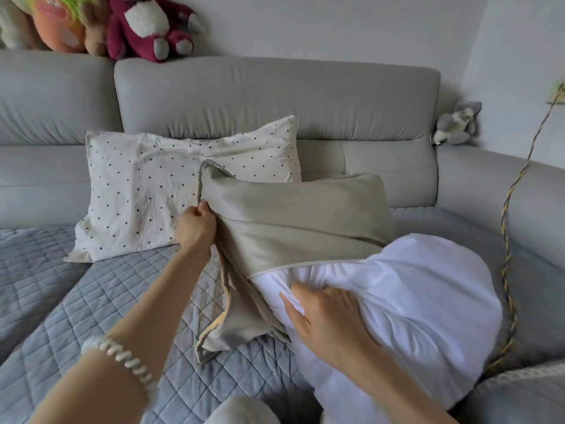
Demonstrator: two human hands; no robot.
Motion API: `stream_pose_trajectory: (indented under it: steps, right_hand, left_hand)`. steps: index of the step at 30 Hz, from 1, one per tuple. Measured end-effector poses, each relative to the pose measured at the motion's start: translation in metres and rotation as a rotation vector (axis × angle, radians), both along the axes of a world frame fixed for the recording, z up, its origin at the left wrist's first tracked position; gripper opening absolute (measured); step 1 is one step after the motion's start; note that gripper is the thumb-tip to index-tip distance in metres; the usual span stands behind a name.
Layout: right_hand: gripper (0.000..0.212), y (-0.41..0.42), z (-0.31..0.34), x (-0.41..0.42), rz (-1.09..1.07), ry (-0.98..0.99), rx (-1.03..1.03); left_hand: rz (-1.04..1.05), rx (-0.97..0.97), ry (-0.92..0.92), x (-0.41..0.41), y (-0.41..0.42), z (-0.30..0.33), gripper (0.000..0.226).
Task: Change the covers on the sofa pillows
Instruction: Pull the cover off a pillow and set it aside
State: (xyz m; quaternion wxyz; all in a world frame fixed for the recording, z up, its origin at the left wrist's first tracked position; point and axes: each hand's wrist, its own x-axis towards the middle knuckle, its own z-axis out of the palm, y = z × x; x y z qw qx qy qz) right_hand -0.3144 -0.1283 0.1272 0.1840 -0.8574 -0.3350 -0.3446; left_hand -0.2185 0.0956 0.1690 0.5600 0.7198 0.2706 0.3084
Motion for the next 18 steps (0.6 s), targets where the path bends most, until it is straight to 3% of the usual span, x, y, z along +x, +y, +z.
stream_pose_trajectory:
  steps: [7,12,18]
  right_hand:
    - [0.036,-0.033,0.001,-0.005,0.057,0.061,0.035]
    - [0.037,-0.044,-0.006,-0.002,0.086,0.028,-0.024]
    - [0.033,-0.045,-0.005,-0.002,0.119,0.019,-0.095]
  left_hand:
    - [-0.003,0.092,0.116,0.049,-0.004,0.005,0.039]
    - [0.009,-0.062,0.229,0.072,0.016,-0.031,0.042]
    - [-0.103,-0.289,0.220,0.087,0.048,-0.073,0.044]
